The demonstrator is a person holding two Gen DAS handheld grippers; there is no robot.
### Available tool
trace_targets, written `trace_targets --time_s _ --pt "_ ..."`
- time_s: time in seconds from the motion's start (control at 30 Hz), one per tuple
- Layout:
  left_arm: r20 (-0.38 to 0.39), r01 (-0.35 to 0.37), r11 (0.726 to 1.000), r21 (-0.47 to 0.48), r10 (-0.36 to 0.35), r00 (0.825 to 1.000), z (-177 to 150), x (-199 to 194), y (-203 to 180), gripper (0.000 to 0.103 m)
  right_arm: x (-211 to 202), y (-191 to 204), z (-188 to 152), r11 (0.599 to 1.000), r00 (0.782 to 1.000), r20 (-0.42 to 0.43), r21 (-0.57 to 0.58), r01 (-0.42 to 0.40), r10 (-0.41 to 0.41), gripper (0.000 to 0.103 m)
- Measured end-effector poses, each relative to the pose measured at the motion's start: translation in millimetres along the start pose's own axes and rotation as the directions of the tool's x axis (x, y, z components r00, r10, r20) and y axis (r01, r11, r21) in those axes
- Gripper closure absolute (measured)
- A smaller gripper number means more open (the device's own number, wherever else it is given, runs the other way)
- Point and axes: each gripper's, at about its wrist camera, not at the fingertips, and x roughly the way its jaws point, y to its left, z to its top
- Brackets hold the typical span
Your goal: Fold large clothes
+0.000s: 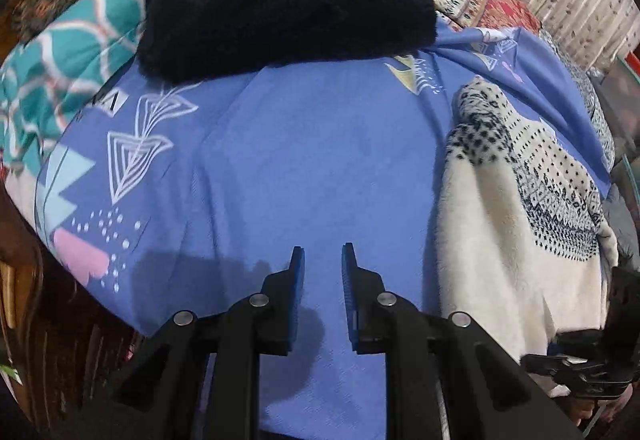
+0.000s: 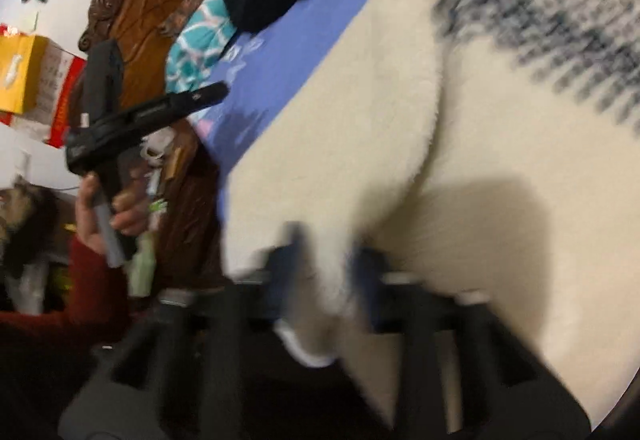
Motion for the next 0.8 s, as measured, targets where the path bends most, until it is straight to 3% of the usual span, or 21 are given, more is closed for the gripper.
trace_targets --time_s 0.07,0.13,0.27,0.37,0.4,0.5,0.6,0.7,0.8 --pt "0.004 0.011 1.0 -0.012 -0.011 1.0 0 0 3 0.061 -16 6 10 0.999 0.999 0.015 -0.01 -0.03 0.03 0.097" --pt "0.012 0.024 1.0 -0.008 -0.024 1.0 4 -1 -1 0.061 -59 19 31 0.996 0.996 0.082 -0.077 -0.034 0.04 0.098" --pt "0.034 0.054 0.997 0.06 -0.056 0.998 29 -2 -30 0.061 -154 28 70 0.953 0.976 0.174 -0.25 0.174 -0.133 0.097" --pt "0.046 0.062 0.991 0.122 -0.068 0.997 55 2 -65 0.061 -209 7 95 0.88 0.931 0.191 -0.313 0.358 -0.311 0.097" --pt "0.05 0.069 0.986 0.15 -0.078 0.996 68 5 -83 0.061 -221 -7 104 0.852 0.907 0.192 -0.312 0.419 -0.376 0.097" --pt "0.056 0.105 0.962 0.253 -0.123 0.991 113 25 -145 0.059 -227 -49 116 0.786 0.853 0.169 -0.332 0.521 -0.494 0.097" --pt "-0.017 0.142 0.932 0.333 -0.144 0.989 156 61 -205 0.058 -212 -88 110 0.844 0.894 0.115 -0.298 0.446 -0.432 0.097" --pt "-0.071 0.039 0.906 0.422 -0.009 0.997 187 118 -254 0.055 -181 -95 93 0.89 0.941 0.077 -0.309 0.337 -0.33 0.097" --pt "-0.221 -0.016 0.871 0.491 0.143 0.965 192 195 -276 0.055 -157 -98 81 0.911 0.959 0.053 -0.304 0.28 -0.277 0.097"
